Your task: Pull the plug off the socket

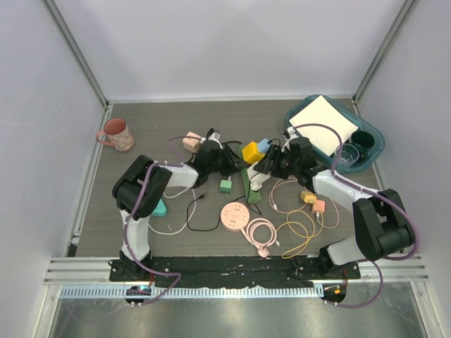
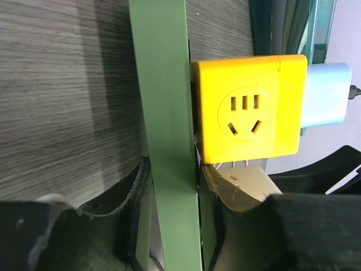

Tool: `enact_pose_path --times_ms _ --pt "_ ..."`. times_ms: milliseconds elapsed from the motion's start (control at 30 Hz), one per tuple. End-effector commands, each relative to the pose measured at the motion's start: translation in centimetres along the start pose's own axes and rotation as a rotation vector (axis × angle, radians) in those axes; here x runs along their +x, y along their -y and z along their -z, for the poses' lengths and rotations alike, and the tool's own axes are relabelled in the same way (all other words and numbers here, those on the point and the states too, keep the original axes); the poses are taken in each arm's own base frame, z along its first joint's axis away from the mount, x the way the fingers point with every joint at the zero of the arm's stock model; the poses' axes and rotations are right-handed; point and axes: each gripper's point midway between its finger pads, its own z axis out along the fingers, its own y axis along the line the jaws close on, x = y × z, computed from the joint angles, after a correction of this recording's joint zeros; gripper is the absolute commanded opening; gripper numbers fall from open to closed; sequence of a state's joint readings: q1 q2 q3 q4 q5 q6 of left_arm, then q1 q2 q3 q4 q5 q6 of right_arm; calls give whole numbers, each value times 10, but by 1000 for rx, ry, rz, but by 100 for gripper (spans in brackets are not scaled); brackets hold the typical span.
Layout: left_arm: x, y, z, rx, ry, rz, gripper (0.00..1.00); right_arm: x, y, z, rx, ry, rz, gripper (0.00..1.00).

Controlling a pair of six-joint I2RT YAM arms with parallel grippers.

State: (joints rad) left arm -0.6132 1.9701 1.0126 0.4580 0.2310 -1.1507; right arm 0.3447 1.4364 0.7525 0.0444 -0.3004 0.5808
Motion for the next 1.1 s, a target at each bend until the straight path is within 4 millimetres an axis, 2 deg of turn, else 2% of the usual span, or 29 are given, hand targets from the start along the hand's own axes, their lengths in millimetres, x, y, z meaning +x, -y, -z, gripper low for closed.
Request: enact_pose_path --times_ms 0,33,100,167,200,233,267,433,567,633,667,733,767,833,1067 --pt "-1 22 2 93 13 -12 4 -35 -57 24 -194 109 81 31" --pt "-2 23 3 94 15 -15 0 -33 -56 26 -184 97 85 37" --pt "-2 24 6 93 19 -25 0 -42 -59 31 -163 113 97 43" --pt "-3 26 8 95 21 -42 0 -41 -57 39 -129 92 99 59" --pt "-4 28 10 100 22 -49 0 -50 -60 42 -114 108 106 65" --pt "-4 29 12 101 25 -61 0 -45 -54 46 -78 77 96 74" --pt "-4 30 13 102 29 -66 0 -52 -56 50 -64 83 109 77" --pt "-1 28 19 87 23 -97 0 -58 -43 68 -6 74 96 88" --pt "0 30 23 98 26 -123 0 -73 -40 79 2 105 109 90" --pt "1 30 24 100 25 -145 0 -80 -30 78 25 92 115 89" --pt "1 32 26 105 26 -152 0 -91 -33 81 22 103 125 89" --pt "0 30 26 99 30 -159 0 -94 -20 74 48 71 109 89" --pt "1 29 26 98 29 -159 0 -104 -20 76 36 76 101 89" --pt "2 30 25 103 26 -159 0 -101 -11 64 47 26 83 89" --pt "2 27 25 98 30 -164 0 -91 -1 34 22 -40 31 86"
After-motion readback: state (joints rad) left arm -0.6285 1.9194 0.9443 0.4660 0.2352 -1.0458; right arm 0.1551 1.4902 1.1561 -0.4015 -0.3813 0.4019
